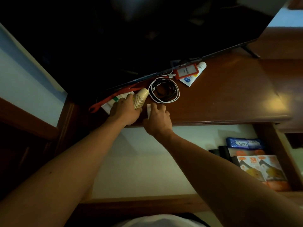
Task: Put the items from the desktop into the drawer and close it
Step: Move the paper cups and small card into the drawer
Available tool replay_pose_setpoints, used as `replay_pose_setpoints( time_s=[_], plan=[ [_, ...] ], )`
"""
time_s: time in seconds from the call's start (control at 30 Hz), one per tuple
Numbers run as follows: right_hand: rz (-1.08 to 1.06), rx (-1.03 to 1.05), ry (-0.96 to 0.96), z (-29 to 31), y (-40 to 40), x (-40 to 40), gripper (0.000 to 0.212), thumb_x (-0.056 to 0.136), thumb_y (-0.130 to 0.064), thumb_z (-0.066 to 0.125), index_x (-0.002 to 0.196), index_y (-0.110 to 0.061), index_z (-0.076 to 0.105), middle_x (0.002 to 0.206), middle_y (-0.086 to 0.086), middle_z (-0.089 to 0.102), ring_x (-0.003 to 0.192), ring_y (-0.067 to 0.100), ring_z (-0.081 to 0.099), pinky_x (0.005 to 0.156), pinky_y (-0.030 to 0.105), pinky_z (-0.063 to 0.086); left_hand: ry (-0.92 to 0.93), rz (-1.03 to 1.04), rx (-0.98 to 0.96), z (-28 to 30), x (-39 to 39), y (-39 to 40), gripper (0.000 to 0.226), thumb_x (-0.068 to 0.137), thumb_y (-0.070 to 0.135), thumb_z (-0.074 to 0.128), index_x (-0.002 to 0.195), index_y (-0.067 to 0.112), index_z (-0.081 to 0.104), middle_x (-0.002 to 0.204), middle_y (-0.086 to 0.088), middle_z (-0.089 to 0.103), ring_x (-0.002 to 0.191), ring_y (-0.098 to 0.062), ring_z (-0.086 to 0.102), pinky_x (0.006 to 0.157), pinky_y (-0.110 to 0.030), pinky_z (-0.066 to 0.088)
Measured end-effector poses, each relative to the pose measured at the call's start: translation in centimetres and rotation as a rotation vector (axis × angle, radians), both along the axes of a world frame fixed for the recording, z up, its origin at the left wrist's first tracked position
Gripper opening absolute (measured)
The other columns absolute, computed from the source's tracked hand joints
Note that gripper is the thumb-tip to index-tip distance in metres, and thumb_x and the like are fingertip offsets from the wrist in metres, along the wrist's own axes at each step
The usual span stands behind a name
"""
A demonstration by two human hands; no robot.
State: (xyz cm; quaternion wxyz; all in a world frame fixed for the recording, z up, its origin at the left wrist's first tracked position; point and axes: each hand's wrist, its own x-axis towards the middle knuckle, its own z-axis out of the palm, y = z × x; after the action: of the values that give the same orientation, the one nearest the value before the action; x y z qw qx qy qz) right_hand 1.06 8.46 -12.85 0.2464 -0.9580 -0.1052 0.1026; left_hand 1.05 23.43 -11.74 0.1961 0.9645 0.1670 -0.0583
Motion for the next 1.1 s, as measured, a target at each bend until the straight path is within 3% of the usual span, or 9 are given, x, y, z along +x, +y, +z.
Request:
replay_pose_setpoints(
  time_s=[0.23,0.5,0.63,0.77,0.93,1.1],
  plan=[
    [-0.021,0.007,-0.09,-0.9,-4.2,-1.7,0.077,0.081,-0.036,0.073,0.142,-0.017,0.031,0.129,0.011,0.049,0.115,0.032,0.051,0.085,0.042,0.053,-0.096,0.128,-0.126,-1.4,-4.0,-4.8,0.066,0.088,0.053,0.066,0.141,0.023,0.041,0.128,-0.009,0.057,0.113,-0.031,0.058,0.084,-0.048,0.055],
    [-0.002,0.004,-0.015,-3.2,-11.3,-4.7,0.09,0.076,-0.041,0.071,0.148,-0.02,0.022,0.126,0.011,0.048,0.104,0.033,0.056,0.077,0.042,0.055,-0.194,0.055,-0.195,-3.4,-8.9,-11.1,0.069,0.091,0.057,0.06,0.146,0.024,0.034,0.131,-0.006,0.056,0.109,-0.022,0.058,0.074,-0.036,0.053],
    [0.022,-0.082,0.146,-4.7,-14.9,-6.3,0.09,0.081,-0.041,0.07,0.151,-0.027,0.017,0.126,0.015,0.045,0.103,0.035,0.058,0.077,0.042,0.054,-0.102,0.048,-0.283,-5.8,-11.5,-14.4,0.063,0.091,0.055,0.06,0.141,0.025,0.036,0.125,-0.003,0.058,0.097,-0.018,0.06,0.07,-0.035,0.056],
    [0.065,-0.205,0.304,-5.8,-17.5,-7.6,0.078,0.081,-0.038,0.069,0.146,-0.021,0.028,0.132,0.018,0.044,0.107,0.039,0.059,0.079,0.043,0.055,0.08,0.102,-0.351,-8.7,-13.6,-16.8,0.061,0.091,0.056,0.061,0.137,0.024,0.039,0.126,-0.004,0.062,0.095,-0.021,0.064,0.075,-0.04,0.059],
    [0.167,-0.35,0.315,-6.9,-18.3,-8.9,0.074,0.079,-0.04,0.073,0.137,-0.013,0.036,0.128,0.017,0.051,0.112,0.035,0.054,0.087,0.042,0.052,0.239,0.184,-0.402,-10.8,-14.6,-18.8,0.063,0.089,0.055,0.064,0.137,0.019,0.044,0.129,-0.008,0.063,0.107,-0.03,0.064,0.083,-0.04,0.054],
    [0.209,-0.514,0.302,-8.0,-18.1,-9.8,0.071,0.079,-0.041,0.071,0.135,-0.01,0.04,0.13,0.016,0.052,0.12,0.036,0.048,0.093,0.045,0.044,0.251,0.201,-0.397,-11.2,-14.6,-20.0,0.062,0.084,0.05,0.071,0.131,0.017,0.049,0.127,-0.011,0.064,0.112,-0.034,0.062,0.087,-0.039,0.052]
  ],
)
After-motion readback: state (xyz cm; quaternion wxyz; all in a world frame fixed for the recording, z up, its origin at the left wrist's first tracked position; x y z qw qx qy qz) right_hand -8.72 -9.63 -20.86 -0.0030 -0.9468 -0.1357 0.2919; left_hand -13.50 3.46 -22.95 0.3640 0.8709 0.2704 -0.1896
